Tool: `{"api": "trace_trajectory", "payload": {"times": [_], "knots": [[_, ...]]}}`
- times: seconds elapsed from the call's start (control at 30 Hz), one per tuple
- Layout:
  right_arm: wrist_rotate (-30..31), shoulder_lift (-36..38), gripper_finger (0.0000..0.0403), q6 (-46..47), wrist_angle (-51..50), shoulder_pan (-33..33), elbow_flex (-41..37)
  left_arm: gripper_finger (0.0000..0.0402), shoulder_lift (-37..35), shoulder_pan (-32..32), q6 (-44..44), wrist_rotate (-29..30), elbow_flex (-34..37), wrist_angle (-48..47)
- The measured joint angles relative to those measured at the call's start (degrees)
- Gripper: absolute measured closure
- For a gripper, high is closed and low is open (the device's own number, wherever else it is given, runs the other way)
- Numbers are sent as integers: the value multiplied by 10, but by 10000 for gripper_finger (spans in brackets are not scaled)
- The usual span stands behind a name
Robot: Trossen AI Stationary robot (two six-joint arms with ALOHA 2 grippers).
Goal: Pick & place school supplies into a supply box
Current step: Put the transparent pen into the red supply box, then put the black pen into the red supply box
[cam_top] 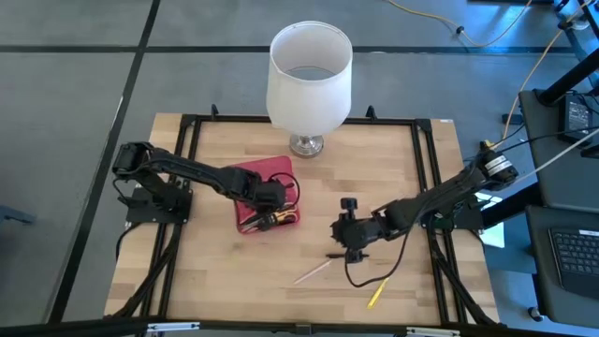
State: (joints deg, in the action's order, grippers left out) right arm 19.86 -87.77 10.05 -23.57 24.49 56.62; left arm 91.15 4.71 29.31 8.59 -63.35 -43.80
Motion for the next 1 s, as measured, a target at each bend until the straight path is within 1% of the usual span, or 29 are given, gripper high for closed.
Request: {"api": "trace_trajectory", "payload": {"times": [0.13,0.33,0.47,0.73,0.9,1.0], "knots": [[-12,-14,265,-4,-1,0,0,373,14,0,1,-13,1,-2],[-102,-21,265,-9,6,0,1,373,37,0,-1,-35,0,5],[-122,-24,265,14,7,3,0,367,41,0,-1,-36,0,6],[-124,-30,265,30,5,6,0,338,41,0,-2,-37,1,3],[-124,-32,265,30,6,6,0,335,41,0,-33,-36,1,3],[-124,-32,265,30,6,6,0,336,41,0,-35,-36,1,3]]}}
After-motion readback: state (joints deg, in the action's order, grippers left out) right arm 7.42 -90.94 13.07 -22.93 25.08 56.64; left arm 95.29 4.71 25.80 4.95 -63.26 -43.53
